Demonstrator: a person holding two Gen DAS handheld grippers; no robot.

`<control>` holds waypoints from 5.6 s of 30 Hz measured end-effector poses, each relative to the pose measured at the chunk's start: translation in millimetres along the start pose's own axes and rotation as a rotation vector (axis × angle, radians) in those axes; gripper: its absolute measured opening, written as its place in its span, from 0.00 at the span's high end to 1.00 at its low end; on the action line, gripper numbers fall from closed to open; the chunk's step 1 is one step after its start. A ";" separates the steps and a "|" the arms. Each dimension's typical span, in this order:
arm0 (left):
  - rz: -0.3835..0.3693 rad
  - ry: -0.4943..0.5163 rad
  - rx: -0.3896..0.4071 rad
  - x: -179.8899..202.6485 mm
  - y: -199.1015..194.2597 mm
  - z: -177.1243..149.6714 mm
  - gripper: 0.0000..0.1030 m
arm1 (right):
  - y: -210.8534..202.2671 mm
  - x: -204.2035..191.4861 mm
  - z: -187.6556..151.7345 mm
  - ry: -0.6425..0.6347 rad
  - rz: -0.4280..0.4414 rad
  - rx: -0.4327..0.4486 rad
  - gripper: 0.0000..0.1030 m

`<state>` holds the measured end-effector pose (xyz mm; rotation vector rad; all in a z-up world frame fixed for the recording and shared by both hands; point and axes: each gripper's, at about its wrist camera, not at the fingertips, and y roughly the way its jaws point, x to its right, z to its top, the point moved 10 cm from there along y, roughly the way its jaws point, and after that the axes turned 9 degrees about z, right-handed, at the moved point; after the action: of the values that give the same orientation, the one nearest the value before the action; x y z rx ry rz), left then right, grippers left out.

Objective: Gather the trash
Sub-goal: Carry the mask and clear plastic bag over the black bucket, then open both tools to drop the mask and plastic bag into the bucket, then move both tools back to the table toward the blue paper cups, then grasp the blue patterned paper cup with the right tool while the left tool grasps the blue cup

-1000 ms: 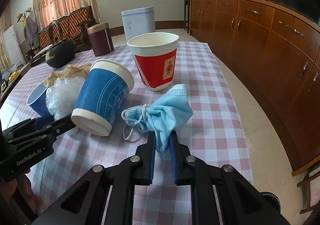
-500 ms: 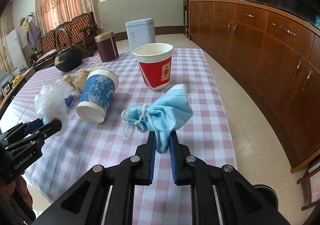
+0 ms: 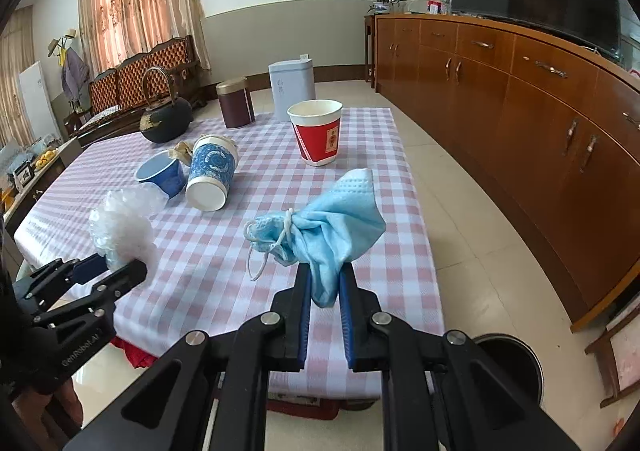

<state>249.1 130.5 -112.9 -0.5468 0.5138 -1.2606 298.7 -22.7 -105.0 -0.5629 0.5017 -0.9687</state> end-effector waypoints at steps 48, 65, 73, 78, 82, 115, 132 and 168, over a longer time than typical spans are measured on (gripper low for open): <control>-0.417 0.364 0.008 304.1 -46.8 -52.6 0.60 | -142.4 235.6 -135.6 0.262 -0.300 -0.008 0.86; -0.524 0.420 -0.180 360.1 17.5 -111.3 0.60 | -56.5 293.2 -213.3 0.259 -0.182 -0.200 0.86; -0.454 0.380 -0.303 355.3 52.3 -156.0 0.00 | -15.4 325.5 -254.3 0.287 -0.213 -0.335 0.25; -0.404 0.376 -0.270 339.4 39.1 -152.1 0.00 | -32.2 326.6 -245.8 0.283 -0.274 -0.314 0.00; -0.389 0.372 -0.230 334.5 20.6 -139.6 0.00 | -47.2 320.6 -241.2 0.273 -0.314 -0.292 0.00; -0.210 0.139 0.029 173.0 -73.5 -40.3 0.00 | -131.8 157.0 -99.5 0.064 -0.240 0.011 0.00; -0.058 -0.007 0.073 65.0 -70.7 -22.9 0.00 | -100.6 75.0 -51.8 -0.027 -0.122 0.060 0.00; 0.230 -0.161 0.011 -164.8 58.9 18.2 0.04 | 171.4 -113.0 70.9 -0.179 0.096 -0.091 0.05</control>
<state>266.5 305.1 -126.6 -0.5588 0.4214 -0.9914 395.2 167.4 -146.2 -0.6942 0.4098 -0.7989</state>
